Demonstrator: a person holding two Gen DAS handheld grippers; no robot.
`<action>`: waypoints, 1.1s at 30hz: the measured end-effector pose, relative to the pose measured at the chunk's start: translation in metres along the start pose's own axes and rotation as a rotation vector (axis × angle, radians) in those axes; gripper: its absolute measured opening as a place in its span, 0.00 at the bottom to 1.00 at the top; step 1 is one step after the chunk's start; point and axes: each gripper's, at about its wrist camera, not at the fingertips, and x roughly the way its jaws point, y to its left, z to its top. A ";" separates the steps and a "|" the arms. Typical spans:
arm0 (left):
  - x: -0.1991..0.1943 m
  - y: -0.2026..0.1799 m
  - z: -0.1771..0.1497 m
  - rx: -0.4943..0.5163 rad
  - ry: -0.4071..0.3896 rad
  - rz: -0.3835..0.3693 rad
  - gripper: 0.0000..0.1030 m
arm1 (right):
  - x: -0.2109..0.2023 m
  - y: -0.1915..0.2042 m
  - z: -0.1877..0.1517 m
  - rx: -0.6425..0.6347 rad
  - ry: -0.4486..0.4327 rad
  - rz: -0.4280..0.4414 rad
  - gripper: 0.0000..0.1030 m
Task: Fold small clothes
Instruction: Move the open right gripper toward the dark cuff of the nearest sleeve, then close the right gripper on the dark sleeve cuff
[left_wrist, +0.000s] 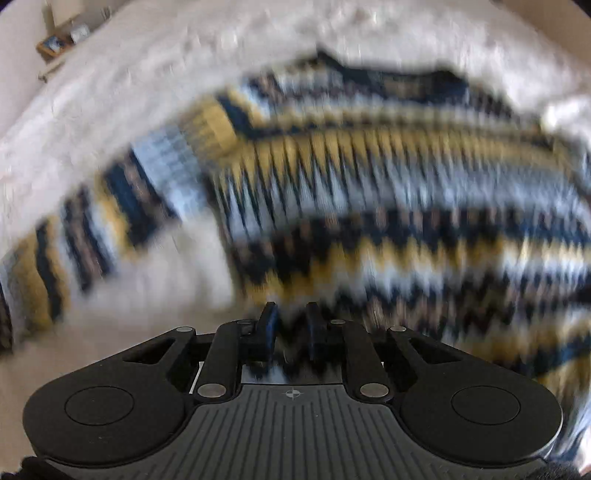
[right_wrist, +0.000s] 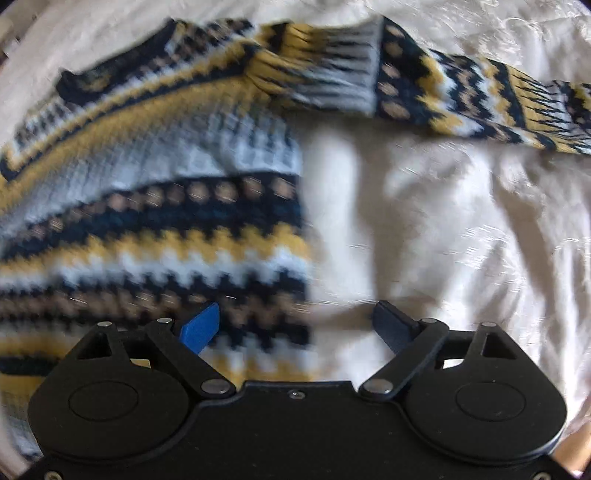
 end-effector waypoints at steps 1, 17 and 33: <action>0.005 -0.002 -0.006 -0.009 0.006 0.015 0.16 | 0.002 -0.006 -0.001 0.004 0.004 -0.014 0.88; -0.047 -0.035 0.021 -0.159 -0.072 0.071 0.16 | -0.057 -0.197 0.078 0.183 -0.191 -0.020 0.82; -0.060 -0.123 0.031 -0.196 -0.044 0.004 0.16 | -0.060 -0.358 0.125 0.289 -0.197 -0.100 0.82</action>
